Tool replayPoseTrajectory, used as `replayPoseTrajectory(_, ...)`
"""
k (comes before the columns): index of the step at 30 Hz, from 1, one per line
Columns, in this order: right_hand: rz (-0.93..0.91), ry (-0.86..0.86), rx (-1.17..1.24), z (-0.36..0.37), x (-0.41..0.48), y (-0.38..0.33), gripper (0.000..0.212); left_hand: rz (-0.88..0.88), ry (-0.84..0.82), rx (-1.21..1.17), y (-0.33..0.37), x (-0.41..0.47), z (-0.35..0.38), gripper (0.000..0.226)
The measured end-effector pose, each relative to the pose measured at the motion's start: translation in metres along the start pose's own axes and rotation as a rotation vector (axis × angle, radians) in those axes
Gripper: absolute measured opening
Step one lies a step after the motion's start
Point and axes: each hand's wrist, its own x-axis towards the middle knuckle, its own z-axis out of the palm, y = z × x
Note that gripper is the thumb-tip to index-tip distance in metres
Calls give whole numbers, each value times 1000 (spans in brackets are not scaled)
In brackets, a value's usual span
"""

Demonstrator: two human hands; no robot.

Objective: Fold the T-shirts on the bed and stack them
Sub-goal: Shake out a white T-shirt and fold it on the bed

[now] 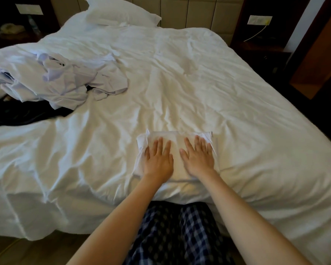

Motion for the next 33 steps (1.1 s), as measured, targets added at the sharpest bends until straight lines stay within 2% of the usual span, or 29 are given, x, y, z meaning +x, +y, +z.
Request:
replayPoseTrajectory(4, -164, 51, -17, -7, 9, 2, 56, 94, 66, 62, 8, 13, -12, 55)
replayPoseTrajectory(6, -106, -6, -8, -6, 13, 12, 58, 79, 15, 42, -2, 20, -9, 55)
replayPoseTrajectory(10, 115, -45, 83, -4, 19, 36, 60, -129, 18, -77, -36, 23, 1, 55)
replayPoseTrajectory(12, 143, -48, 165, -4, 21, 41, 62, -156, 13, -93, -42, 23, 1, 57)
replayPoseTrajectory(14, 150, 17, 311, -5, 19, 41, 66, -164, 26, -185, -43, 20, -1, 58)
replayPoseTrajectory(16, 215, 146, 581, -8, 15, 42, 76, -194, 95, -386, -47, 17, -2, 58)
replayPoseTrajectory(18, 351, 232, 840, -11, 13, 46, 82, -289, 215, -690, -50, 10, -5, 58)
replayPoseTrajectory(21, 550, 125, 1102, -19, 16, 54, 66, -458, 291, -1021, -52, -2, -14, 46)
replayPoseTrajectory(23, 534, -44, 1290, -26, 12, 55, 43, -562, 205, -1152, -57, -7, -20, 39)
replayPoseTrajectory(26, 493, -312, 1431, -29, -2, 56, 15, -617, -130, -1368, -72, -13, -24, 58)
replayPoseTrajectory(28, 495, -384, 1489, -24, -9, 58, 15, -623, -280, -1448, -75, -21, -25, 58)
replayPoseTrajectory(30, 494, -393, 1558, -17, -13, 58, 23, -664, -336, -1622, -72, -34, -22, 44)
replayPoseTrajectory(33, 468, -350, 1697, -12, -18, 54, 26, -728, -236, -2148, -59, -53, -9, 30)
